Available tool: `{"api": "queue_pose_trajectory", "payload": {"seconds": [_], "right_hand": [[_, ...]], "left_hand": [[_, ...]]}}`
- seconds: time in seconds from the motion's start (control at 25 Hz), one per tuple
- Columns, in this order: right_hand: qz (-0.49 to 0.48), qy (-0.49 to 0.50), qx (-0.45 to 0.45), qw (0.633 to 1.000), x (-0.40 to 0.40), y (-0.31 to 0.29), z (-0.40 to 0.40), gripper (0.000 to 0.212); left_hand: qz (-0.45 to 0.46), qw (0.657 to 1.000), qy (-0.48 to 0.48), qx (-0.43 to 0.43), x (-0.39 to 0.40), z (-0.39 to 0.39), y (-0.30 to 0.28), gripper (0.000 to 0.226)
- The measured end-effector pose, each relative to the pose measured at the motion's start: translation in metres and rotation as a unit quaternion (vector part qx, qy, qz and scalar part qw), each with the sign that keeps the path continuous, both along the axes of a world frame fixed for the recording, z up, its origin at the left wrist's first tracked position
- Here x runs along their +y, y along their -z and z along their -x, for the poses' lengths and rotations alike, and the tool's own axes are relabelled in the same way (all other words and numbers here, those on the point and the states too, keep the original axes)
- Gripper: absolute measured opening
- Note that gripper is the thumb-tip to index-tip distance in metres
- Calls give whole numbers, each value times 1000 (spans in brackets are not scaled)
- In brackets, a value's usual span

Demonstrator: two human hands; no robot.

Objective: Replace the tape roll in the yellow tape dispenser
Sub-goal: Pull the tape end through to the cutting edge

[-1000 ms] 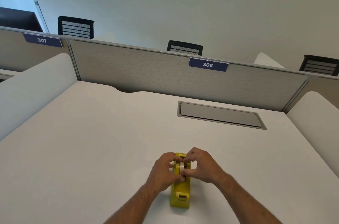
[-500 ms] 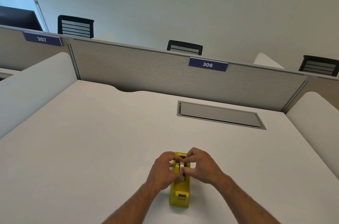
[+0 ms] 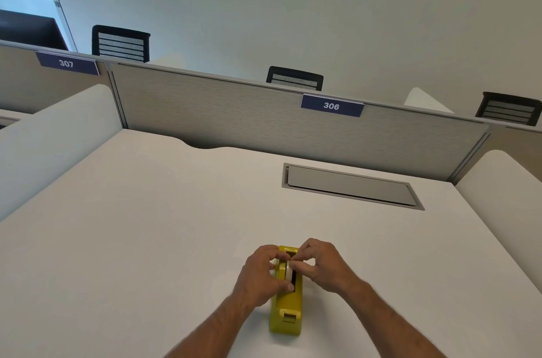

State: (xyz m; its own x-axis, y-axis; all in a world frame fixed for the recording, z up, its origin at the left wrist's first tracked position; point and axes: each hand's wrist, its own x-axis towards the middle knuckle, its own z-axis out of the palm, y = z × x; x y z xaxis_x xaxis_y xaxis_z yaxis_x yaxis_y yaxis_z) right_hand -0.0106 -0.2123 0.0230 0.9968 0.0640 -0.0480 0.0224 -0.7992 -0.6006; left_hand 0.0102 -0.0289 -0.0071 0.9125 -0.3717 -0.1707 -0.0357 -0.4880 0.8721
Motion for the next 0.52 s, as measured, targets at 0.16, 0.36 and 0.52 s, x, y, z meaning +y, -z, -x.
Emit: {"api": "queue_pose_trajectory", "payload": {"seconds": [0.16, 0.36, 0.52], "right_hand": [[1, 0, 7, 1000, 0, 0, 1, 22], [10, 3, 15, 1000, 3, 0, 4, 42], [24, 3, 15, 1000, 5, 0, 6, 47]], "left_hand": [[2, 1000, 3, -5, 0, 1, 0, 61], [4, 1000, 9, -11, 0, 1, 2, 62], [-2, 1000, 7, -9, 0, 1, 2, 63]]}}
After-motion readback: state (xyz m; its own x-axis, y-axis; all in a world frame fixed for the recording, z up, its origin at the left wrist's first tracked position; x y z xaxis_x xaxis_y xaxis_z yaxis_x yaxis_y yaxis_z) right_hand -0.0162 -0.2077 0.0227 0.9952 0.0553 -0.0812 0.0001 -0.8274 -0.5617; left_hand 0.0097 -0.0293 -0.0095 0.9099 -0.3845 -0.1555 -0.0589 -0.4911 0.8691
